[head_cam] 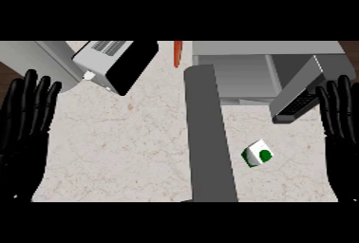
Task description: Pick up the milk, place it into the microwave and close the microwave
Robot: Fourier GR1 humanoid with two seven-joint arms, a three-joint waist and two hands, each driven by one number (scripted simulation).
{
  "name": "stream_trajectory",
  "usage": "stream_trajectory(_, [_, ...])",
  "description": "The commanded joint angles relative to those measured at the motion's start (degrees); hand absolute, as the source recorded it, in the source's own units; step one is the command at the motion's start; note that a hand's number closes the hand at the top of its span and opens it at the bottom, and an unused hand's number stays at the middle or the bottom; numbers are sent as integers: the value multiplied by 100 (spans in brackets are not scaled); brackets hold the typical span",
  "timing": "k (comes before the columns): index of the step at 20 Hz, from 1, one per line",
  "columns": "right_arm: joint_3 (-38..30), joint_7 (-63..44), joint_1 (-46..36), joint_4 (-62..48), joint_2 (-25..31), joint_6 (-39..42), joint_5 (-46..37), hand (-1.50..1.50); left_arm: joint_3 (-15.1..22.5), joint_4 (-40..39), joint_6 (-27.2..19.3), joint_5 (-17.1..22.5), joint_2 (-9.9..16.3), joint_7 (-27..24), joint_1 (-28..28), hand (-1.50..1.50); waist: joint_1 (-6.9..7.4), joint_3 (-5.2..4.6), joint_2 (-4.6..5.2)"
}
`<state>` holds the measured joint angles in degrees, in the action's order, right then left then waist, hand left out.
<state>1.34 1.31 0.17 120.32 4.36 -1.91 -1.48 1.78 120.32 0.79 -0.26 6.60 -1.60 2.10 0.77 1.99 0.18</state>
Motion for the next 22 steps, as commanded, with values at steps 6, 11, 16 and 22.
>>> stream_trajectory(6, [224, 108, 492, 371, 487, 1076, 550, -150, -153, -274, 87, 45, -7, 11, -372, -150, -80, -199, -25])
stream_trajectory(11, [97, 10, 1090, 762, 687, 1697, 1474, -150, -694, 361, 650, 1684, -58, 265, -1247, -150, -59, -200, -39])
stream_trajectory(16, [138, 164, 1271, 527, 455, 1639, 1179, -150, -1223, 607, 1083, 2408, 173, 491, -1604, -150, -68, -200, -29])
stream_trajectory(22, [373, 270, 1070, 52, 243, 1397, 333, -150, -1153, 1317, 1327, 2393, -71, 615, -2379, -150, -52, -200, -26])
